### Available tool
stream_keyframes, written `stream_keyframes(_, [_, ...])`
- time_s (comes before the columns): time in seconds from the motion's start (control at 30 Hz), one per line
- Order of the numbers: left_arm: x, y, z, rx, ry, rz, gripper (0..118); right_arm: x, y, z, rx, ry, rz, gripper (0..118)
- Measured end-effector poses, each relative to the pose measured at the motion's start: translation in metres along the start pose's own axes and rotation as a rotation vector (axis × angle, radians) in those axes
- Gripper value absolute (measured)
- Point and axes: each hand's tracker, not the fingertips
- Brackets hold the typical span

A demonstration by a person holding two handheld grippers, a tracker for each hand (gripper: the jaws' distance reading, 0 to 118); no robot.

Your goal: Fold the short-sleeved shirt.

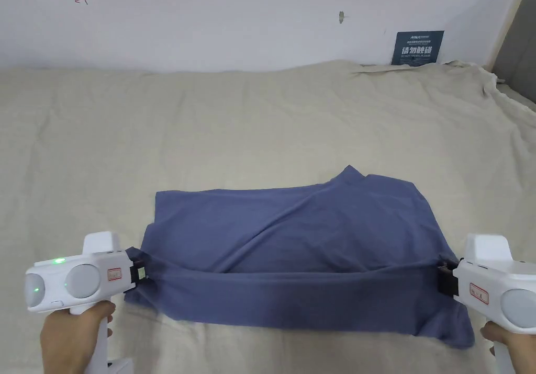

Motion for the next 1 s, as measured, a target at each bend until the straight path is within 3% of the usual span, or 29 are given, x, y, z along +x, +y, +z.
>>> stream_keyframes(0.17, [0.004,0.007,-0.041,-0.039,0.072,-0.066,6,-0.009,0.009,-0.034,-0.052,-0.034,0.014,6])
stream_keyframes(0.5, [0.006,0.003,-0.074,-0.121,0.127,-0.069,6,-0.017,-0.003,-0.080,-0.188,-0.080,0.007,7])
stream_keyframes(0.6, [0.008,0.008,-0.070,-0.121,0.121,-0.067,20,-0.023,-0.002,-0.067,-0.175,-0.082,-0.003,8])
stream_keyframes(0.67, [0.008,0.012,-0.066,-0.134,0.114,-0.062,48,-0.025,0.002,-0.057,-0.155,-0.077,-0.014,25])
stream_keyframes(0.7, [0.009,0.014,-0.063,-0.135,0.108,-0.057,65,-0.028,0.006,-0.046,-0.138,-0.084,-0.022,43])
stream_keyframes(0.73, [0.009,0.015,-0.059,-0.131,0.100,-0.050,82,-0.028,0.009,-0.039,-0.117,-0.086,-0.031,73])
stream_keyframes(0.77, [0.010,0.018,-0.052,-0.122,0.089,-0.040,95,-0.028,0.012,-0.032,-0.102,-0.083,-0.038,91])
stream_keyframes(0.8, [0.011,0.019,-0.047,-0.108,0.082,-0.029,104,-0.028,0.015,-0.023,-0.077,-0.076,-0.051,100])
stream_keyframes(1.0, [0.019,0.025,-0.003,0.007,0.042,-0.051,107,-0.018,0.029,0.038,0.091,-0.033,-0.088,100])
